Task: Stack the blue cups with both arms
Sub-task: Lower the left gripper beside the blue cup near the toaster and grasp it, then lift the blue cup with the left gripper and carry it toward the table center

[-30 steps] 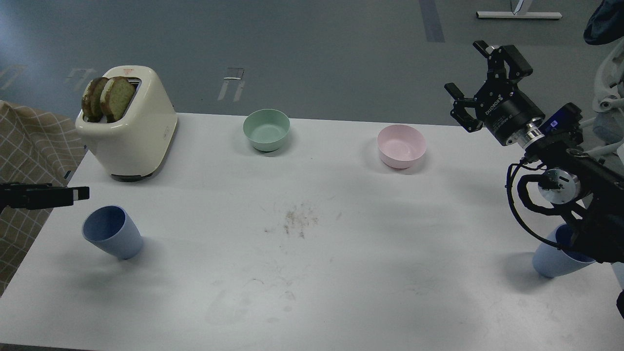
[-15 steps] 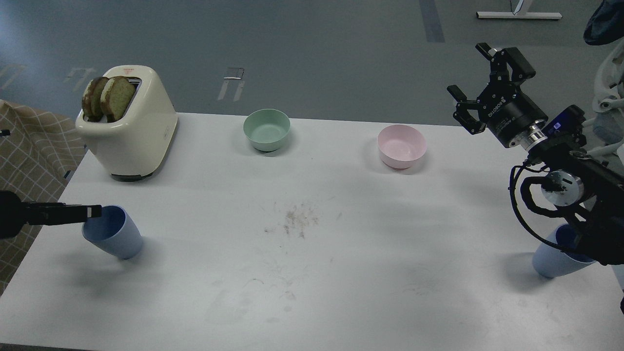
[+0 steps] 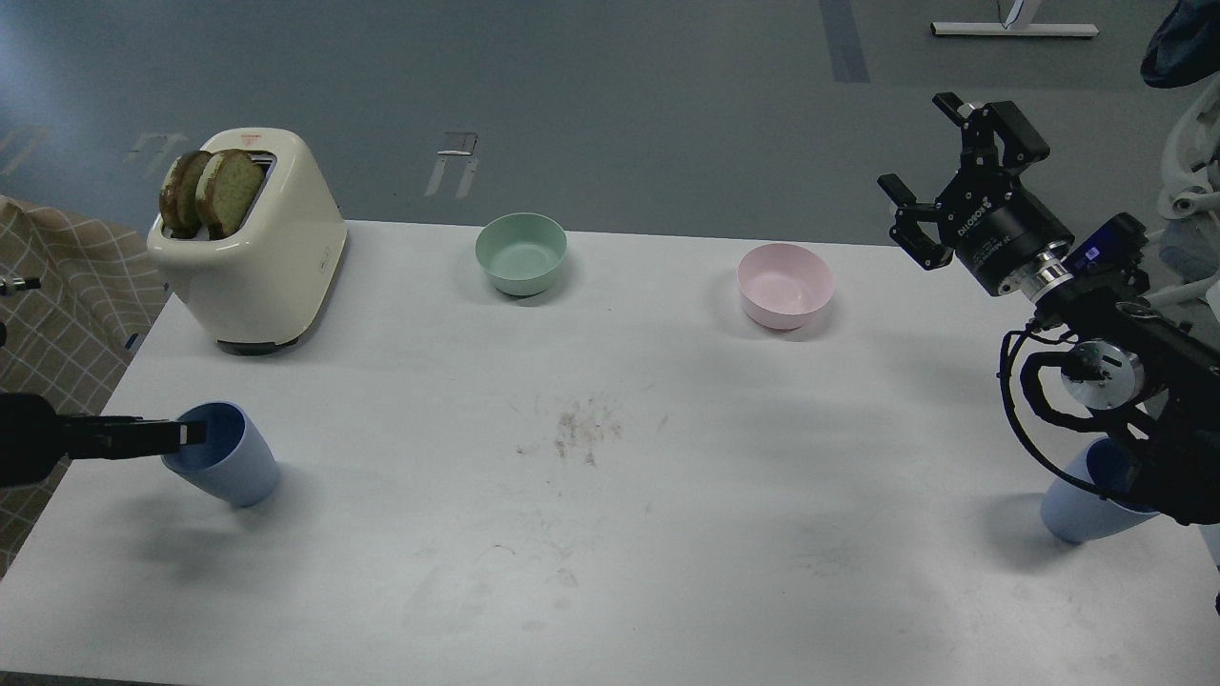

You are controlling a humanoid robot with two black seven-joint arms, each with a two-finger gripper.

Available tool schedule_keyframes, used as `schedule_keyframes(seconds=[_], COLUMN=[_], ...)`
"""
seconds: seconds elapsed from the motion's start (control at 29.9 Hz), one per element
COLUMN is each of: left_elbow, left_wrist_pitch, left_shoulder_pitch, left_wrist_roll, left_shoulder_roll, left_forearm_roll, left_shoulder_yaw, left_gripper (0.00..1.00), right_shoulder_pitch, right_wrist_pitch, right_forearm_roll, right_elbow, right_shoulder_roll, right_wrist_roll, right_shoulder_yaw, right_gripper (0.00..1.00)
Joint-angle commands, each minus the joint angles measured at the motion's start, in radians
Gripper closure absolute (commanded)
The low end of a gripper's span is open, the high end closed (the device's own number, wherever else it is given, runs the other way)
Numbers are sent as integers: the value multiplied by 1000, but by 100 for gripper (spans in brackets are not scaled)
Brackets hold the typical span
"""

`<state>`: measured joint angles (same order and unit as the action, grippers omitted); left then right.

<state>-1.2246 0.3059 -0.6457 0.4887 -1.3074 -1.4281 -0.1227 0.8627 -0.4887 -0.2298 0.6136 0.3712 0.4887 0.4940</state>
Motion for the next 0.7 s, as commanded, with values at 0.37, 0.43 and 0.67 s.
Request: schedule_keyframes(seconds=[0.37,0.43,0.67], left_elbow=[16,16,5], left_wrist_pitch=[-28,-30,-39], left_shoulder_pitch=[18,18,15], left_wrist_roll=[0,0,0], left_shoulder_roll=[22,22,10], left_forearm_roll=[-86,-101,-120], left_shoulder_yaw=[-2,-2,-23], left_gripper=[100,100,100], right_shoulder_pitch=[-1,-1,-1], right_wrist_pitch=[0,0,0], right_forearm_roll=[-13,-14,-14], right_elbow=[0,0,0], right_shoulder_roll=[-3,-3,-3], right_wrist_roll=[0,0,0], right_shoulder_yaw=[0,0,0], right_gripper=[0,0,0])
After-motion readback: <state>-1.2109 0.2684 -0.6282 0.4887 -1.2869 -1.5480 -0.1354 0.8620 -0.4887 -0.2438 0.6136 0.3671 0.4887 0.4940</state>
